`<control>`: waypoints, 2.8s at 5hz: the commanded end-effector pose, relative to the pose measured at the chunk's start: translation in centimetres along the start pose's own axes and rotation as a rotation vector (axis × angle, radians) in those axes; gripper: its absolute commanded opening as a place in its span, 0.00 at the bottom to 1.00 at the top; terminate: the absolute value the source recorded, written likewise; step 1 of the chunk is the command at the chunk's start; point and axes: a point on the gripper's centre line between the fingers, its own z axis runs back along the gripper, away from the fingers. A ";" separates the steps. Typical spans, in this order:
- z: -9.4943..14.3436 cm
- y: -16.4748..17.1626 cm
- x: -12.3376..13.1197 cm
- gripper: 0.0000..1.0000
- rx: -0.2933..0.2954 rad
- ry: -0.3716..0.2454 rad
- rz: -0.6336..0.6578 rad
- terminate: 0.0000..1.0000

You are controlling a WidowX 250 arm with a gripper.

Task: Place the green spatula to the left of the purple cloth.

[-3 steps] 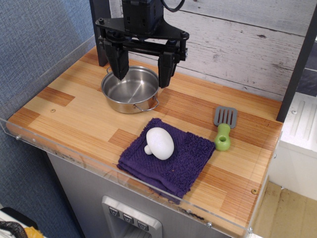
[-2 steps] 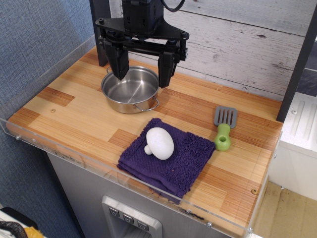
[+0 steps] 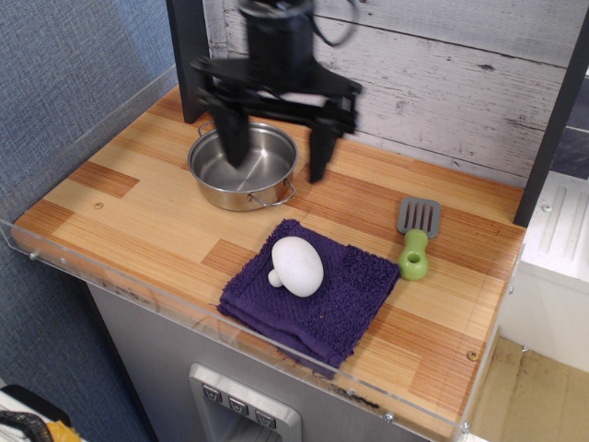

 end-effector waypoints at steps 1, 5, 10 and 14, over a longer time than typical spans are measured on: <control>-0.6 -3.8 2.0 1.00 -0.014 -0.057 -0.050 0.00; -6.8 -7.5 6.9 1.00 0.116 -0.201 -0.123 0.00; -11.0 -5.9 5.7 0.00 0.044 -0.056 -0.019 0.00; -0.3 -3.7 5.4 0.00 -0.055 -0.242 0.041 0.00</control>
